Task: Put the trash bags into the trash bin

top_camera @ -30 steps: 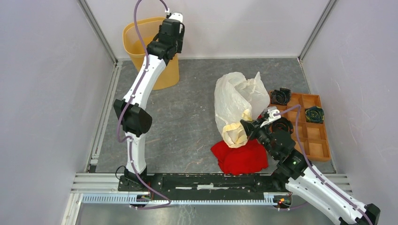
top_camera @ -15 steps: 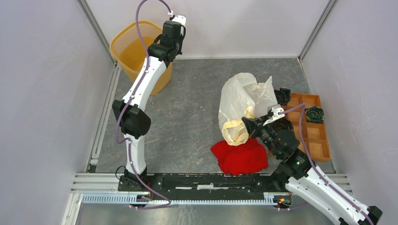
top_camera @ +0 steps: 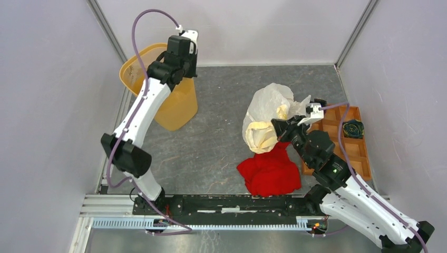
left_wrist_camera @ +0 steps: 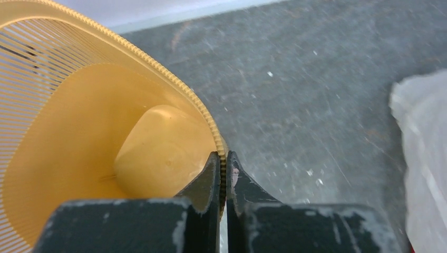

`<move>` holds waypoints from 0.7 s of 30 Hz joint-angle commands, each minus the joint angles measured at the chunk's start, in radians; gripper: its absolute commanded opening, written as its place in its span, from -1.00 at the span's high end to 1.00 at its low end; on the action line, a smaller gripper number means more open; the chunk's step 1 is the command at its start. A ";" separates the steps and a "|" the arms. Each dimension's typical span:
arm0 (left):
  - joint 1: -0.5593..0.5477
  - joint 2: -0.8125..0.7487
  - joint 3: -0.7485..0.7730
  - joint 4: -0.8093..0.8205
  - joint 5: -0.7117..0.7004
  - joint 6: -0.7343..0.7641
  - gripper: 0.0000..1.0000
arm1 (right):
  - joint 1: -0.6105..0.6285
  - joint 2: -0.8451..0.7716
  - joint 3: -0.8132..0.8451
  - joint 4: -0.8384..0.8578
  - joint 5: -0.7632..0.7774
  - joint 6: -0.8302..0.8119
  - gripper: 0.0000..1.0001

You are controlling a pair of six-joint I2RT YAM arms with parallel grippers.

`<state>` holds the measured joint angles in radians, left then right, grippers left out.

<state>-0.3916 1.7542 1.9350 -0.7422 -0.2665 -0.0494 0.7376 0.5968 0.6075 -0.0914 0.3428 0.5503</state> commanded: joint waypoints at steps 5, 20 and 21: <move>-0.056 -0.260 -0.215 0.017 0.221 -0.163 0.96 | 0.000 0.024 0.097 0.127 0.010 0.334 0.99; -0.286 -0.417 -0.440 0.037 0.218 -0.208 0.96 | -0.001 0.175 0.415 0.366 -0.048 0.732 0.99; -0.288 -0.429 -0.447 0.033 0.221 -0.208 0.96 | 0.000 0.182 0.433 0.378 -0.046 0.745 0.99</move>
<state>-0.6643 1.3735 1.5219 -0.7116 -0.0769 -0.1474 0.7376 0.7563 0.9604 0.1524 0.3080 1.1820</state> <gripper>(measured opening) 0.048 0.017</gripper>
